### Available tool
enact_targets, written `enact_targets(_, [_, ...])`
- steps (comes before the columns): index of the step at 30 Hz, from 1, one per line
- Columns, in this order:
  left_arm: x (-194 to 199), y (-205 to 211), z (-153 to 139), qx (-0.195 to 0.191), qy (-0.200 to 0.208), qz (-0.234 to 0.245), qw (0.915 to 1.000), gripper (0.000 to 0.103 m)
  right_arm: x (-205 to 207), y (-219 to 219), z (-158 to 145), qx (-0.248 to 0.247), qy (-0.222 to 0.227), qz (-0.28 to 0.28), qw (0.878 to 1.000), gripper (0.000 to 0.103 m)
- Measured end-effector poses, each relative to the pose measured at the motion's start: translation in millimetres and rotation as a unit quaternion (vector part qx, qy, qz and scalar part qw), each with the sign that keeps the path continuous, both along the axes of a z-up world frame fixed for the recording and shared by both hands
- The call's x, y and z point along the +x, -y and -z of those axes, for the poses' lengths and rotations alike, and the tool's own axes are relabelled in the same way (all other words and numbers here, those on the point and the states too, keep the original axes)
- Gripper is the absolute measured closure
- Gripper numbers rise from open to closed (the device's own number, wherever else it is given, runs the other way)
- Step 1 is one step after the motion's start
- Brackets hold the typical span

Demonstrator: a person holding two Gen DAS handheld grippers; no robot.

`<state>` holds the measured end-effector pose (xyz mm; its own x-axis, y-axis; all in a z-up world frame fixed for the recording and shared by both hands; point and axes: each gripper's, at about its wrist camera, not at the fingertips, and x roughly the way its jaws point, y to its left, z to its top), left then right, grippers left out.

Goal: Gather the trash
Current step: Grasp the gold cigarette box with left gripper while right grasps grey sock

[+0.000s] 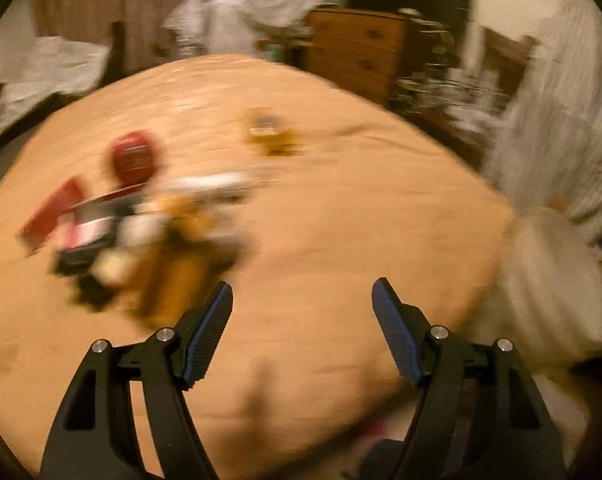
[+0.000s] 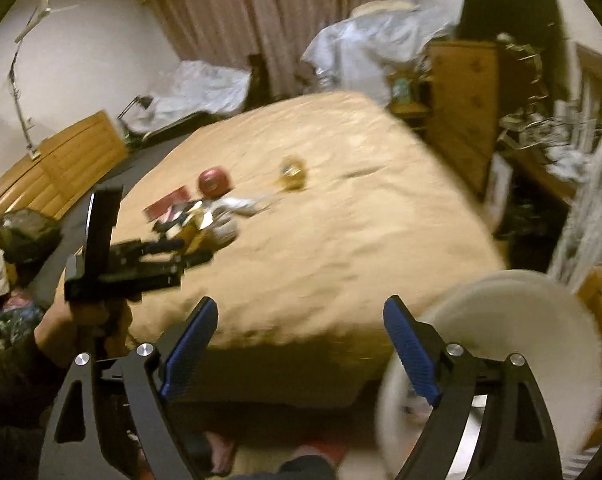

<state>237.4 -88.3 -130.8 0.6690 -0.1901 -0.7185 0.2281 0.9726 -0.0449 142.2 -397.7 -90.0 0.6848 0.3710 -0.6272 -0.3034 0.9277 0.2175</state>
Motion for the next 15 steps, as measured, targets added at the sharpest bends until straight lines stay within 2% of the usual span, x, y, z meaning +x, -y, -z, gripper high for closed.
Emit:
enact_targets(4, [22,-45,12,0.044,0.003,-0.039,0.9983,0.034,13,-39,16,0.018,-0.017,-0.025,0.999,0.018])
enact_targets(6, [33,-48,20,0.067,-0.002,-0.027,0.9974,0.033,19,-54,24,0.026,-0.025,-0.030,0.999,0.017])
enact_targets(8, [38,-43,23,0.084,0.001,-0.013,0.9964,0.022,26,-65,30,0.032,-0.034,-0.033,0.998,0.017])
enact_targets(9, [42,-41,27,0.096,0.001,-0.007,0.9954,0.022,27,-64,33,0.032,-0.037,-0.034,0.998,0.017])
enact_targets(11, [46,-41,32,0.122,0.011,-0.008,0.9924,0.022,34,-71,39,0.031,-0.043,-0.036,0.998,0.017])
enact_targets(13, [52,-42,35,0.133,0.019,-0.009,0.9909,0.022,43,-77,44,0.029,-0.049,-0.038,0.998,0.017])
enact_targets(15, [56,-45,35,0.140,0.026,-0.008,0.9897,0.030,49,-76,49,0.026,-0.053,-0.041,0.997,0.017])
